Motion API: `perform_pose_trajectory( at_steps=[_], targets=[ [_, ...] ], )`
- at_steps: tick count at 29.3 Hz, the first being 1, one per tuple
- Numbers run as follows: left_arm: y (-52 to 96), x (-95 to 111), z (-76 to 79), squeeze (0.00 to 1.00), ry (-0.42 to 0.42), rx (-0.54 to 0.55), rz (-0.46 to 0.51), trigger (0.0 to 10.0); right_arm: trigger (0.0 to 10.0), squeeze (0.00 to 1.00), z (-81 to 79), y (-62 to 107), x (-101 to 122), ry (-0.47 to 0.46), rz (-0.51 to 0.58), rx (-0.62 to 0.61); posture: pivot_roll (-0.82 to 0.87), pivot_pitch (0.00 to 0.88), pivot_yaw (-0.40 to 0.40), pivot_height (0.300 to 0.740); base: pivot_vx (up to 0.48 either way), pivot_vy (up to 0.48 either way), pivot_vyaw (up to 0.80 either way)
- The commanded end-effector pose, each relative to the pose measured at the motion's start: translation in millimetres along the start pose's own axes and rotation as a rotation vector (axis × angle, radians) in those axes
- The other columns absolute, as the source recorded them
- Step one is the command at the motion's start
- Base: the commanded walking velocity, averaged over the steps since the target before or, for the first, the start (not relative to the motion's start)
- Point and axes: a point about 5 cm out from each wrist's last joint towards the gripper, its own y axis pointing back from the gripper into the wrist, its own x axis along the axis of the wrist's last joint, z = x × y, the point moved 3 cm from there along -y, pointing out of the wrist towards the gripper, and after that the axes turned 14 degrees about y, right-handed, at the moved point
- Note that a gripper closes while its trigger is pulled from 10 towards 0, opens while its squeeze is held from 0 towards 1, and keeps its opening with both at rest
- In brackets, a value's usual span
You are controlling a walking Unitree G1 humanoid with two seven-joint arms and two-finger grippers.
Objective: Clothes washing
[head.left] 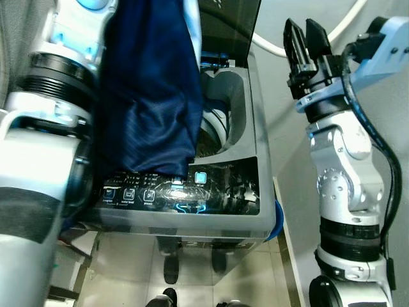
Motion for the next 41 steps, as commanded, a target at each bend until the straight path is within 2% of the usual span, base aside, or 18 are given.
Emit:
perform_pose_trajectory(
  at_steps=[1, 2, 3, 4, 5, 6, 8, 10, 11, 12, 13, 19, 21, 28, 33, 37, 38, 41],
  targets=[
    [5.8, -15, 14.7, 0.00, 0.115, -0.105, -0.049, 10.0, 10.0, 0.00, 2.0, 3.8, 1, 0.010, -0.004, -0.005, 0.01, 0.095, 0.036, 0.740, 0.000, 0.000, 0.00],
    [20.8, -28, 31.3, 0.00, 0.207, -0.202, -0.072, 10.0, 10.0, 0.00, 0.6, 5.3, 0, 0.012, -0.014, 0.003, 0.02, 0.103, 0.035, 0.740, 0.000, 0.000, 0.00],
    [20.8, -28, 31.3, 0.00, 0.207, -0.202, -0.072, 10.0, 10.0, 0.00, 0.6, 5.3, 0, 0.012, -0.014, 0.003, 0.02, 0.103, 0.035, 0.740, 0.000, 0.000, 0.00],
    [40.5, -33, 39.8, 0.00, 0.270, -0.201, -0.079, 10.0, 10.0, 0.00, 0.0, 6.5, -3, 0.017, -0.027, 0.010, 0.03, 0.109, 0.035, 0.740, 0.000, 0.000, 0.00],
    [40.5, -33, 39.8, 0.00, 0.270, -0.201, -0.079, 10.0, 10.0, 0.00, 0.0, 6.5, -3, 0.017, -0.027, 0.010, 0.03, 0.109, 0.035, 0.740, 0.000, 0.000, 0.00],
    [54.6, -32, 43.4, 0.00, 0.310, -0.159, -0.075, 10.0, 10.0, 0.00, 0.1, 7.3, -4, 0.018, -0.035, 0.014, 0.03, 0.112, 0.030, 0.740, 0.000, 0.000, 0.00],
    [54.6, -32, 43.4, 0.00, 0.310, -0.159, -0.075, 10.0, 10.0, 0.00, 0.1, 7.3, -4, 0.018, -0.035, 0.014, 0.03, 0.112, 0.030, 0.740, 0.000, 0.000, 0.00],
    [67.2, -32, 40.0, 0.00, 0.293, -0.061, -0.067, 10.0, 10.0, 0.00, -0.3, 7.6, -5, 0.017, -0.041, 0.018, 0.04, 0.116, 0.027, 0.740, 0.000, 0.000, 0.00],
    [78.5, -34, 33.3, 0.00, 0.228, 0.061, -0.069, 10.0, 10.0, 0.00, -1.3, 7.4, -6, 0.014, -0.046, 0.023, 0.05, 0.118, 0.021, 0.740, 0.000, 0.000, 0.00],
    [78.5, -34, 33.3, 0.00, 0.228, 0.061, -0.069, 10.0, 10.0, 0.00, -1.3, 7.4, -6, 0.014, -0.046, 0.023, 0.05, 0.118, 0.021, 0.740, 0.000, 0.000, 0.00],
    [90.3, -37, 29.4, 1.00, 0.162, 0.171, -0.057, 10.0, 10.0, 0.00, -3.7, 6.4, -8, 0.008, -0.051, 0.032, 0.06, 0.119, 0.012, 0.740, 0.000, 0.000, 0.00],
    [106.0, -46, 30.3, 1.00, 0.159, 0.273, -0.081, 10.0, 10.0, 0.00, -7.3, 4.8, -11, 0.000, -0.057, 0.046, 0.06, 0.114, 0.011, 0.740, 0.000, 0.000, 0.00],
    [117.4, -58, 26.7, 1.00, 0.285, 0.375, -0.150, 10.0, 10.0, 0.00, -6.5, 4.9, -12, 0.005, -0.065, 0.045, 0.06, 0.113, 0.012, 0.740, 0.000, 0.000, 0.00],
    [138.7, -76, 10.6, 1.00, 0.446, 0.604, -0.270, 10.0, 10.0, 0.00, -2.2, 6.9, -15, 0.018, -0.084, 0.038, 0.06, 0.109, 0.009, 0.740, 0.000, 0.000, 0.00],
    [140.6, -78, 11.4, 1.00, 0.498, 0.639, -0.281, 10.0, 10.0, 0.00, -1.8, 6.2, -17, 0.018, -0.088, 0.036, 0.06, 0.107, 0.006, 0.740, 0.000, 0.000, 0.00],
    [139.6, -75, 12.0, 1.00, 0.471, 0.633, -0.277, 10.0, 10.0, 0.00, -1.8, 5.6, -17, 0.017, -0.090, 0.034, 0.06, 0.106, 0.004, 0.740, 0.000, 0.000, 0.00],
    [138.7, -74, 13.5, 0.00, 0.438, 0.609, -0.281, 10.0, 10.0, 0.00, -2.0, 5.1, -18, 0.016, -0.092, 0.033, 0.06, 0.104, 0.002, 0.740, 0.000, 0.000, 0.00],
    [139.5, -75, 15.4, 0.00, 0.417, 0.601, -0.304, 10.0, 10.0, 0.00, -1.5, 4.9, -19, 0.018, -0.096, 0.031, 0.06, 0.103, -0.001, 0.740, 0.000, 0.000, 0.00]
  ],
)
